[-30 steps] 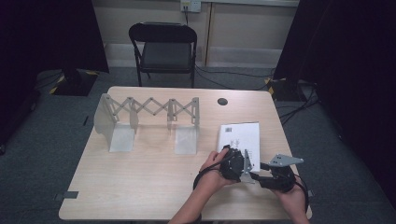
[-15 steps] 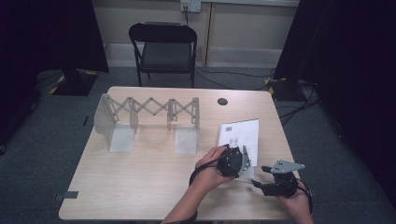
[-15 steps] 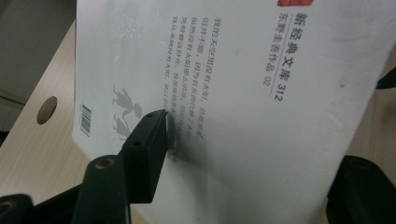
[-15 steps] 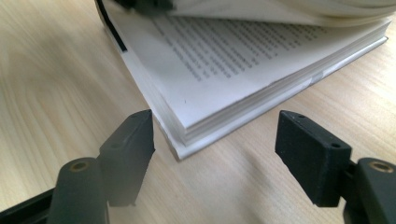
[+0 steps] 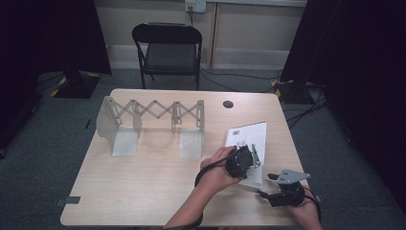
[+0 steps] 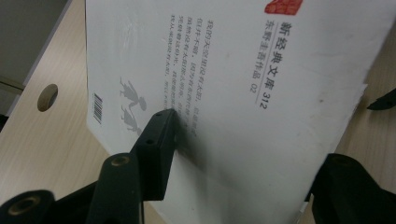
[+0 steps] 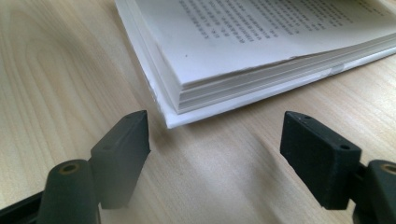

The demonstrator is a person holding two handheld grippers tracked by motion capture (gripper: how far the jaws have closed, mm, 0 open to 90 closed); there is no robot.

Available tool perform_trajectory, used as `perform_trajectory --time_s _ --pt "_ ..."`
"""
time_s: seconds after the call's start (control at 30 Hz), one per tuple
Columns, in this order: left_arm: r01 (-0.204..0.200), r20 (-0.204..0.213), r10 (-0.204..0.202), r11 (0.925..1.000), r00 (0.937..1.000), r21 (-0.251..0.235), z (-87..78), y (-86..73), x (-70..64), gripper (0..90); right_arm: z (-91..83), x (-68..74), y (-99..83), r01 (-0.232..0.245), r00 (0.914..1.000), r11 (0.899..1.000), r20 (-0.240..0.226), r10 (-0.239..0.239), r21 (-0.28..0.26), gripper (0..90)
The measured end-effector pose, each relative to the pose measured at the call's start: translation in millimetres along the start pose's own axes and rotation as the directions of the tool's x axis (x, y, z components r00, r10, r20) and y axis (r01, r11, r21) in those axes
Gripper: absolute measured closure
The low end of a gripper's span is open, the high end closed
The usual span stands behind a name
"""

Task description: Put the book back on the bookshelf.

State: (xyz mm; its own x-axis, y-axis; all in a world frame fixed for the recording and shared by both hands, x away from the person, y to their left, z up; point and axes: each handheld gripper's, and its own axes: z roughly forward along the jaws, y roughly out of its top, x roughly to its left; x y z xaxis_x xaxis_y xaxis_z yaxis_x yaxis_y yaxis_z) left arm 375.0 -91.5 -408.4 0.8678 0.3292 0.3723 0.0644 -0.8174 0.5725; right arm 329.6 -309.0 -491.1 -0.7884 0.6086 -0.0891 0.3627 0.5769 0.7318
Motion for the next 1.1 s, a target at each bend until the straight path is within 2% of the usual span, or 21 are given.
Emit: perform_trajectory --time_s 0.07,0.23,0.33,0.43,0.67,0.8,0.83,0.97,1.1 --pt "0.011 -0.001 -0.011 0.9999 0.9999 -0.004 -1.4 1.3 1.8 46.5 1.6 0.2 -1.1 0.004 1.0000 1.000 0.001 -0.004 0.011 23.4" --pt "0.020 0.015 -0.020 0.9998 0.9997 0.010 -4.7 5.7 5.3 46.8 3.9 -2.0 -1.7 -0.015 0.9999 1.000 -0.001 0.015 -0.005 23.4" --pt "0.032 0.021 -0.033 0.9994 0.9993 0.014 -5.1 7.3 4.8 46.8 5.9 -1.9 0.5 -0.009 0.9999 1.000 0.011 0.009 -0.005 23.3" --pt "0.028 0.019 -0.028 0.9993 0.9994 0.024 -6.8 8.9 5.2 47.3 9.4 -1.4 2.8 -0.015 0.9994 1.000 0.029 0.016 -0.012 23.1" --pt "0.049 0.032 -0.051 0.9980 0.9982 0.039 -16.1 9.4 9.9 49.8 13.7 1.8 6.2 0.013 0.9985 1.000 0.053 -0.012 -0.028 22.3" --pt "0.056 0.044 -0.058 0.9973 0.9973 0.047 -19.1 11.7 10.6 49.9 13.4 2.3 5.7 0.011 0.9986 1.000 0.053 -0.009 -0.029 22.4" --pt "0.048 0.049 -0.050 0.9975 0.9975 0.052 -19.9 12.4 11.3 50.0 12.8 1.6 5.0 0.009 0.9984 0.999 0.057 -0.008 -0.030 22.5" --pt "0.055 0.047 -0.058 0.9969 0.9972 0.056 -21.4 13.6 12.1 50.4 12.4 -3.3 2.6 -0.030 0.9969 0.999 0.071 0.032 -0.034 22.4" --pt "0.056 0.051 -0.060 0.9963 0.9969 0.065 -22.7 14.7 11.4 50.6 15.8 -1.5 6.7 -0.002 0.9963 0.999 0.086 0.005 -0.036 22.5"
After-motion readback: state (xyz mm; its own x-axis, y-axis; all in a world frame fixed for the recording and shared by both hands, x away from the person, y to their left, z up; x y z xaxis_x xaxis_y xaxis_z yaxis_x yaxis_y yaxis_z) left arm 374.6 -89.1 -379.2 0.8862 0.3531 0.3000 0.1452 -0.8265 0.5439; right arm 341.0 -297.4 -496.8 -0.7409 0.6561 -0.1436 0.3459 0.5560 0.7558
